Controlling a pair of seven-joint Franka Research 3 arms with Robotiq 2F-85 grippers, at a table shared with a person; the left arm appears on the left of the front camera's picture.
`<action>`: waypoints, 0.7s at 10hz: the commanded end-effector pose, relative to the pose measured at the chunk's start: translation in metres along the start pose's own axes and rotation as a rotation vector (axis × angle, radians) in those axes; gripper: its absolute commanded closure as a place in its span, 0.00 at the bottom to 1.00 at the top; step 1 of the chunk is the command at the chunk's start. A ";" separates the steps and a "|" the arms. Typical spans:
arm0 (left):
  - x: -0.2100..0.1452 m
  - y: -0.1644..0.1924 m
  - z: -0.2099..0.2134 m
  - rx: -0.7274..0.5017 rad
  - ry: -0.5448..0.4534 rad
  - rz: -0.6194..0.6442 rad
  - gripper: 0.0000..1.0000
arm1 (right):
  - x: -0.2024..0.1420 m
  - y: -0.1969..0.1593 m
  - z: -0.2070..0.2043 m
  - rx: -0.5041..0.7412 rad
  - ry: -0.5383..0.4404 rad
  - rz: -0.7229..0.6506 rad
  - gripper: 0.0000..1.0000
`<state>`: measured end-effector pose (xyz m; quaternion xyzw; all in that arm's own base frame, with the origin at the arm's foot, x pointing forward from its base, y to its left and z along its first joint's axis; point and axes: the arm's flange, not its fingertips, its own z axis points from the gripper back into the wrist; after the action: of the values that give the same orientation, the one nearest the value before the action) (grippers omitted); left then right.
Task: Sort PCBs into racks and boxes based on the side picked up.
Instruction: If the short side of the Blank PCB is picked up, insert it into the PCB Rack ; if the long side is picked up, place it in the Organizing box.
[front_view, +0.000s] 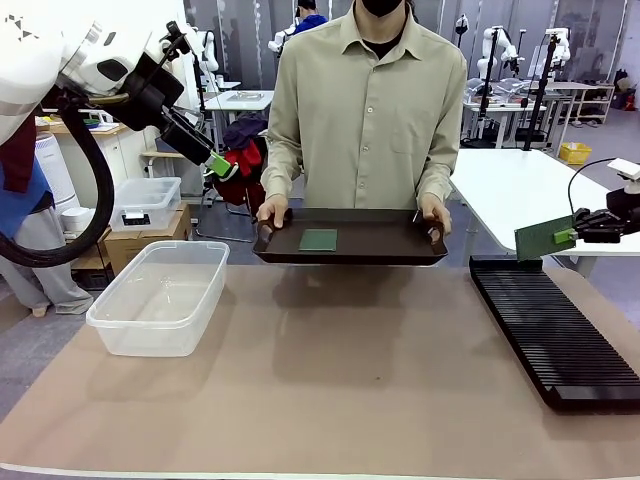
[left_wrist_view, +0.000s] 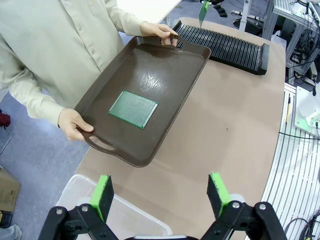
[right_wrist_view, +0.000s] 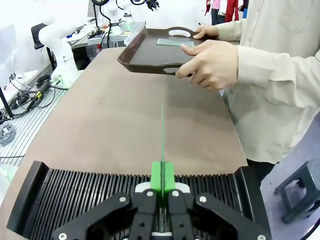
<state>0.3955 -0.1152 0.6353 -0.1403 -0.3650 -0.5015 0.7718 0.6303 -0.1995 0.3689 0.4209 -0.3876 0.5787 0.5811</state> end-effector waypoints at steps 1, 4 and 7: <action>-0.002 0.001 -0.001 -0.017 -0.015 0.003 0.00 | -0.009 -0.008 -0.005 0.010 0.021 0.015 0.98; -0.002 0.001 -0.001 -0.017 -0.015 0.003 0.00 | -0.025 -0.018 -0.013 0.040 0.085 0.082 0.98; -0.002 0.001 -0.001 -0.017 -0.015 0.003 0.00 | -0.042 -0.028 -0.019 0.050 0.179 0.121 0.98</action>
<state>0.3955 -0.1152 0.6353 -0.1403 -0.3649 -0.5014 0.7718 0.6494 -0.1963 0.3239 0.3749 -0.3527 0.6373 0.5735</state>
